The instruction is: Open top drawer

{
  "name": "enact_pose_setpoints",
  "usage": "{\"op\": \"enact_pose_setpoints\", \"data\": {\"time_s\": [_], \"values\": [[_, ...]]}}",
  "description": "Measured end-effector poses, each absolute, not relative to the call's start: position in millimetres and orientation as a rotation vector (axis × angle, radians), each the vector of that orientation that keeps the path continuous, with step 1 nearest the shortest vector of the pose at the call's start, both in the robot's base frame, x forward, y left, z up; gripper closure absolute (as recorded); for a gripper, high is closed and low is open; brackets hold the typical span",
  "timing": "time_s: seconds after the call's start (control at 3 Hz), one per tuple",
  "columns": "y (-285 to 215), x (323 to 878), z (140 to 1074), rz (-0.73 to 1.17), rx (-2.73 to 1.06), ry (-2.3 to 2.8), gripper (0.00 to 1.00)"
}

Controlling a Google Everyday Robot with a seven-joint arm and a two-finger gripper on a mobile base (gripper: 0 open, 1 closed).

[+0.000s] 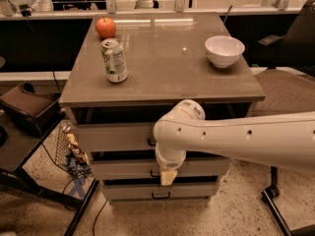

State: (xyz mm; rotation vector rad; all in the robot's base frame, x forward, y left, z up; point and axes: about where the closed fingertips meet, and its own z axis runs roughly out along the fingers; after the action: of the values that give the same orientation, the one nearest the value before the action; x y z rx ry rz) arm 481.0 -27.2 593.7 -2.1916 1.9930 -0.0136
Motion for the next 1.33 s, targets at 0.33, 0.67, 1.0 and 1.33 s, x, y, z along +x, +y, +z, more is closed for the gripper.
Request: {"op": "enact_pose_setpoints", "data": {"time_s": [0.33, 0.67, 1.0, 1.33], "values": [[-27, 481, 593, -0.014, -2.193, 1.993, 0.61], [-27, 481, 593, -0.014, -2.193, 1.993, 0.84], [-44, 465, 604, -0.031, -2.134, 2.026, 1.0], [-44, 465, 604, -0.031, -2.134, 2.026, 1.0]]}}
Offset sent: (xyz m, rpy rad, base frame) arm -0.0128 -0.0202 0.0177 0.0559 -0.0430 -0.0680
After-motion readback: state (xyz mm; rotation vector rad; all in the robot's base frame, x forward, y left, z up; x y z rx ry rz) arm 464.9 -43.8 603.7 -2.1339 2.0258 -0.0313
